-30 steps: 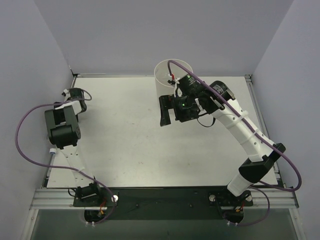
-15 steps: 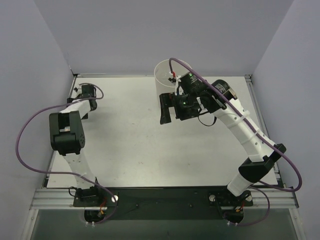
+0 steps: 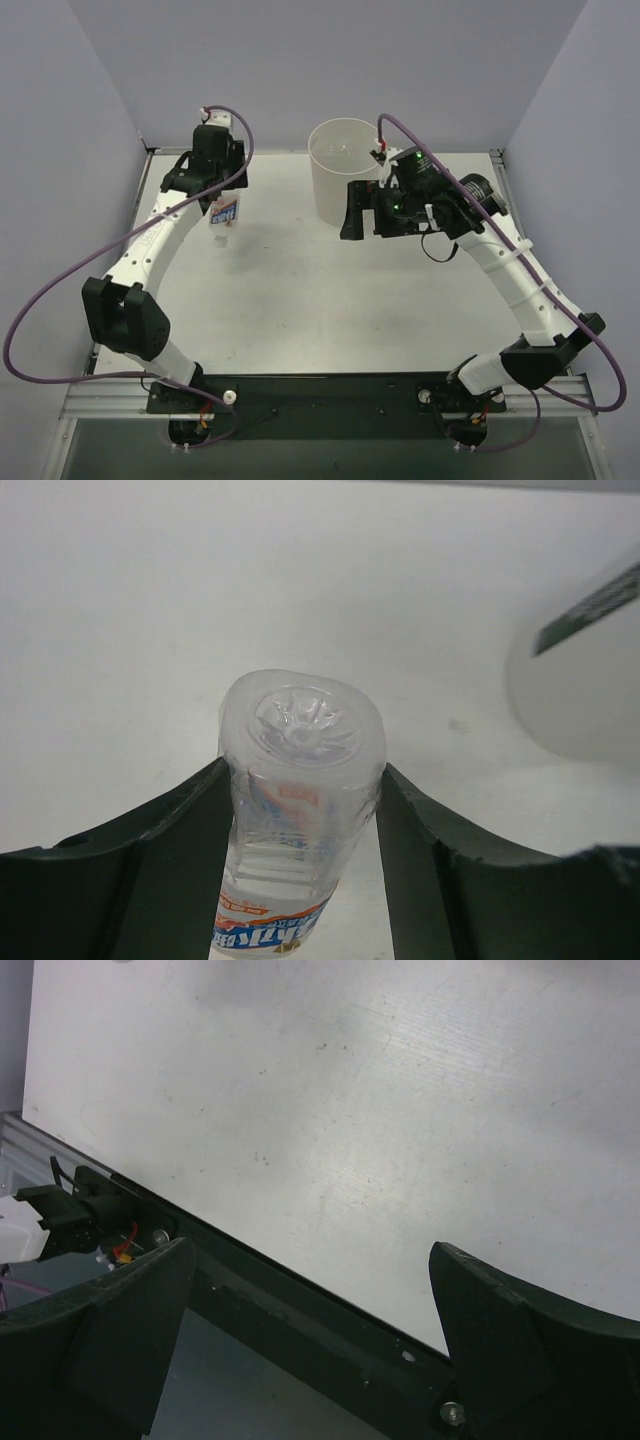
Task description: Put the plastic bottles in the bin
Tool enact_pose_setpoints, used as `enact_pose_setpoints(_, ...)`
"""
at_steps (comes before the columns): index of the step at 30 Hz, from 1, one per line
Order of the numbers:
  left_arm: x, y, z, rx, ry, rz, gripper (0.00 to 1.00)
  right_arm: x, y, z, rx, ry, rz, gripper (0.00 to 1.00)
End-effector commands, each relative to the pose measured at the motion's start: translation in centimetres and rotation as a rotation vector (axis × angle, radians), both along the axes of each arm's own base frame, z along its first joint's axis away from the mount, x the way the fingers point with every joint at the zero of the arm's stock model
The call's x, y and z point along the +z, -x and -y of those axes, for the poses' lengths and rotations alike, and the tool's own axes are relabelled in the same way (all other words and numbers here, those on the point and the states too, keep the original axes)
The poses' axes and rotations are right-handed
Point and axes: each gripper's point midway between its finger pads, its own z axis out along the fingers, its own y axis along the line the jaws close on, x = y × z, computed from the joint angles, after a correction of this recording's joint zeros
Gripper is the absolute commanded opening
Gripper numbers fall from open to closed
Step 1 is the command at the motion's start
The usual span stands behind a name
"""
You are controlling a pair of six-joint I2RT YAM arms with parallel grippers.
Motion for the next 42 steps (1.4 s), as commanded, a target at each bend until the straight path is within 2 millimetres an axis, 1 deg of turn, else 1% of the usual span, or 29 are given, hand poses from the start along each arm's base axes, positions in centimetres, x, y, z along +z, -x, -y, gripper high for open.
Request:
enact_pose_setpoints(1,9.7,-0.6,8.4,-0.285,0.349,0.266,0.4,2.4,0.0,1.9,-0.072,-0.076,0.098,0.97)
enact_pose_setpoints(2,11.1,-0.5,9.8,-0.344,0.388,0.311,0.4,2.6,-0.2,2.3,-0.088,-0.084,0.109,0.97)
enact_pose_setpoints(3,12.4,-0.6,10.9,-0.373,0.437,0.347,0.36,2.6,-0.2,2.6,-0.099,-0.089,0.112,0.97)
enact_pose_setpoints(4,14.5,-0.6,13.0,-0.446,0.487,0.417,0.35,2.7,0.2,3.0,-0.106,-0.095,0.121,0.97)
enact_pose_setpoints(6,18.0,-0.7,14.9,-0.503,0.549,0.51,0.33,3.2,0.5,3.9,-0.126,-0.109,0.139,0.97)
enact_pose_setpoints(7,18.4,-0.6,16.8,-0.541,0.565,0.513,0.33,3.0,0.5,4.2,-0.135,-0.108,0.137,0.97)
enact_pose_setpoints(8,21.2,-0.3,17.5,-0.563,0.572,0.574,0.32,3.0,0.5,4.5,-0.141,-0.109,0.141,0.97)
enact_pose_setpoints(9,22.4,-0.1,18.1,-0.581,0.545,0.6,0.32,3.3,0.6,5.1,-0.155,-0.113,0.152,0.97)
enact_pose_setpoints(10,22.6,-0.4,18.7,-0.584,0.518,0.604,0.32,3.4,0.6,5.3,-0.161,-0.117,0.153,0.97)
enact_pose_setpoints(11,23.6,-0.2,19.3,-0.577,0.496,0.626,0.32,3.5,0.7,5.6,-0.166,-0.12,0.159,0.97)
enact_pose_setpoints(12,26.2,0.2,19.2,-0.586,0.471,0.682,0.32,3.4,0.5,6.1,-0.181,-0.119,0.159,0.97)
enact_pose_setpoints(13,26.4,-0.2,19.6,-0.587,0.47,0.689,0.32,3.7,0.7,6.4,-0.182,-0.128,0.167,0.97)
enact_pose_setpoints(14,27.2,0.0,20.2,-0.604,0.478,0.709,0.32,3.7,0.7,6.7,-0.189,-0.128,0.167,0.97)
enact_pose_setpoints(15,28.8,0.4,20.9,-0.636,0.491,0.754,0.32,3.7,0.7,6.9,-0.193,-0.128,0.169,0.97)
enact_pose_setpoints(17,28.4,-0.1,22.7,-0.665,0.495,0.764,0.32,3.9,0.7,7.5,-0.207,-0.134,0.175,0.97)
enact_pose_setpoints(18,28.7,0.3,24.1,-0.696,0.507,0.782,0.32,3.9,0.7,7.7,-0.214,-0.136,0.176,0.97)
enact_pose_setpoints(20,28.1,-0.5,26.0,-0.715,0.515,0.78,0.32,4.1,0.8,8.2,-0.227,-0.148,0.177,0.97)
enact_pose_setpoints(21,27.8,-0.5,27.1,-0.73,0.52,0.772,0.32,4.0,0.8,8.4,-0.233,-0.147,0.177,0.97)
enact_pose_setpoints(23,26.4,-1.9,28.7,-0.726,0.519,0.752,0.32,4.0,0.9,8.8,-0.247,-0.152,0.178,0.97)
enact_pose_setpoints(24,25.6,-2.3,29.2,-0.724,0.515,0.735,0.31,4.1,1.0,8.9,-0.249,-0.156,0.179,0.97)
enact_pose_setpoints(28,20.8,-4.8,31.0,-0.693,0.496,0.67,0.31,4.4,1.1,9.4,-0.265,-0.168,0.187,0.97)
enact_pose_setpoints(31,17.7,-5.7,31.6,-0.671,0.477,0.609,0.31,4.4,1.2,9.7,-0.276,-0.173,0.186,0.97)
enact_pose_setpoints(32,17.1,-5.9,31.4,-0.662,0.465,0.604,0.31,4.4,1.2,9.8,-0.28,-0.171,0.187,0.97)
enact_pose_setpoints(33,15.0,-5.9,31.5,-0.653,0.447,0.563,0.32,4.4,1.1,10.0,-0.286,-0.171,0.189,0.97)
enact_pose_setpoints(34,14.3,-5.9,31.5,-0.65,0.443,0.555,0.36,4.3,1.2,10.0,-0.284,-0.173,0.186,0.97)
enact_pose_setpoints(35,14.0,-6.0,31.5,-0.646,0.451,0.557,0.43,4.3,1.2,10.0,-0.285,-0.172,0.185,0.97)
enact_pose_setpoints(36,12.9,-5.9,31.5,-0.645,0.447,0.532,0.52,4.2,1.1,10.0,-0.287,-0.173,0.182,0.97)
enact_pose_setpoints(38,12.9,-5.8,31.4,-0.639,0.455,0.52,0.96,4.1,1.0,10.0,-0.288,-0.172,0.178,0.97)
enact_pose_setpoints(42,15.0,-4.8,30.7,-0.642,0.44,0.5,0.97,3.9,0.7,9.8,-0.284,-0.17,0.168,0.97)
